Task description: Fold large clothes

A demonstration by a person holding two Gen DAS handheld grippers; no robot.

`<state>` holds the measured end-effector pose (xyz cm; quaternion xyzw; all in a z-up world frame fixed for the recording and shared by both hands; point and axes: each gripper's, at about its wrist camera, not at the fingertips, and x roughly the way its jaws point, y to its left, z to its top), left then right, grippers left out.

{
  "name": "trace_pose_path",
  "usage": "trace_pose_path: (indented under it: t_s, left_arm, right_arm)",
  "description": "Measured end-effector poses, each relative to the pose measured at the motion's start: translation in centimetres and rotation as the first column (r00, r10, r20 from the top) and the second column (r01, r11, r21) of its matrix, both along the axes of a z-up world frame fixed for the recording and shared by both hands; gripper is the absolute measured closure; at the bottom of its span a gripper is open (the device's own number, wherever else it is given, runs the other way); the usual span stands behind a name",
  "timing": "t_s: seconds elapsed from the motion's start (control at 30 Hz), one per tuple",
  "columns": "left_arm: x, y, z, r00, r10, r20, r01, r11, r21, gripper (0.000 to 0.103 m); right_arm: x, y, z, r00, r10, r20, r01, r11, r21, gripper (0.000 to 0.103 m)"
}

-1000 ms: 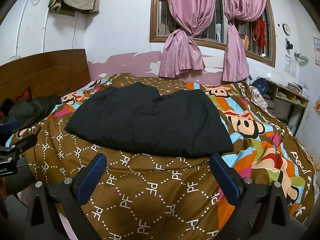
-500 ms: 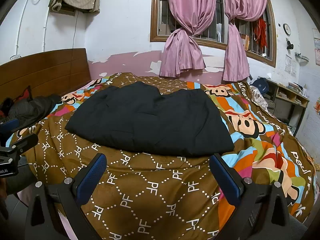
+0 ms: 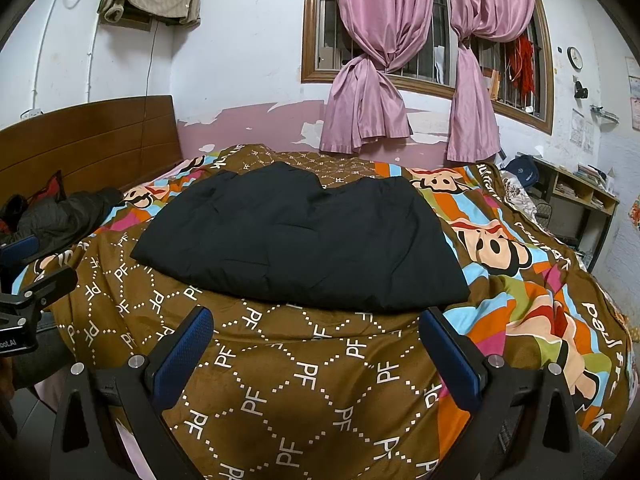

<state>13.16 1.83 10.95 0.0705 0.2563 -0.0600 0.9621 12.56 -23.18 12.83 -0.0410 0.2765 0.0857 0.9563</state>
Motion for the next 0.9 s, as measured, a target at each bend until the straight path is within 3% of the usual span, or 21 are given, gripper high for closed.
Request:
trace_pose_path:
  t_s: [0.9]
  left_arm:
    - [-0.06,-0.16,-0.05,1.0,-0.001,0.001,0.001,1.0,0.005,0.002]
  right_arm:
    - [0.03,-0.09,0.07,1.0,0.0,-0.002,0.0,1.0,0.001,0.0]
